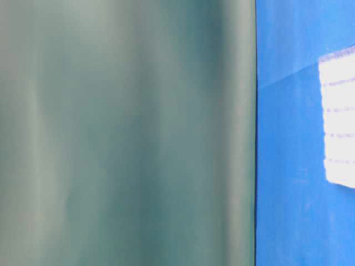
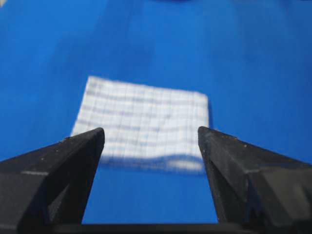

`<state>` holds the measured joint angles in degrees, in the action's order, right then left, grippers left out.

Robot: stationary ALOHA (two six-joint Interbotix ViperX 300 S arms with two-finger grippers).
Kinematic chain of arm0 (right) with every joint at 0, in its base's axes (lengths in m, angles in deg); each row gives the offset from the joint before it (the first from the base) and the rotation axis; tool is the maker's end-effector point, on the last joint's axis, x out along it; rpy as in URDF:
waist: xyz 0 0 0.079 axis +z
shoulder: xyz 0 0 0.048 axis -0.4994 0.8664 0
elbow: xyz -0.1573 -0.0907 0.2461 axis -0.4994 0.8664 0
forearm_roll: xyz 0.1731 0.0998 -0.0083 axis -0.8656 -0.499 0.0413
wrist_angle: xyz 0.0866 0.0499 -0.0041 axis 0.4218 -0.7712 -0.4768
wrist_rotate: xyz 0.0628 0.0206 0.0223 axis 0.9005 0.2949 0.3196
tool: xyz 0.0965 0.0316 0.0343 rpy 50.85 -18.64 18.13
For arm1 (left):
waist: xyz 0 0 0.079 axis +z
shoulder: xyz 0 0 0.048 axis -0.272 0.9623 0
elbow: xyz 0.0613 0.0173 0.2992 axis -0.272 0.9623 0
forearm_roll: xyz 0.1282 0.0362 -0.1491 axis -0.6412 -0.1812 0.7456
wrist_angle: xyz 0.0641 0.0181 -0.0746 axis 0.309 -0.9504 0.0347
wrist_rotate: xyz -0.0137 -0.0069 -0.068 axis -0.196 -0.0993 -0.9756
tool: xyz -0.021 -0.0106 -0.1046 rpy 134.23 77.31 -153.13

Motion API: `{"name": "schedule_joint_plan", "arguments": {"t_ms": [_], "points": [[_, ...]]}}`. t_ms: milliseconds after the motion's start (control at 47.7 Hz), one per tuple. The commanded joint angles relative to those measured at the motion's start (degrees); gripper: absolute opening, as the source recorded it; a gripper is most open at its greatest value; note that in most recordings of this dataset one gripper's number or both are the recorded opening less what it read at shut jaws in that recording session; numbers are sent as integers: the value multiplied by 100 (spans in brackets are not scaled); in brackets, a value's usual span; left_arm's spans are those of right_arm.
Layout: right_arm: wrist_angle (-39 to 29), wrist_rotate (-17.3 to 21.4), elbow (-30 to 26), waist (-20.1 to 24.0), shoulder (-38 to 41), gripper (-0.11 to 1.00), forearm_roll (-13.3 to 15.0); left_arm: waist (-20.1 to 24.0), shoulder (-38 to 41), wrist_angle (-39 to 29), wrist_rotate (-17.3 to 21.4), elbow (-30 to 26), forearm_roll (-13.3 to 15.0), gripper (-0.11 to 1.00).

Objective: Fold the blue towel.

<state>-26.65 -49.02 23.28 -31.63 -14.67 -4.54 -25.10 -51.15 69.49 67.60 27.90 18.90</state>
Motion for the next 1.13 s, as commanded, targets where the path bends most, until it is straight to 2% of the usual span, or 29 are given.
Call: {"name": "schedule_joint_plan", "arguments": {"t_ms": [0, 398, 1110], "points": [[62, -9, 26, -18, 18, 82, 9, 18, -88, 53, 9, 79, -18, 74], [536, 26, 369, -9, 62, 81, -62, 18, -316, 114, 9, 536, -26, 73], [545, 35, 369, -18, 62, 81, -62, 18, -448, 105, 18, 615, -35, 72]]}}
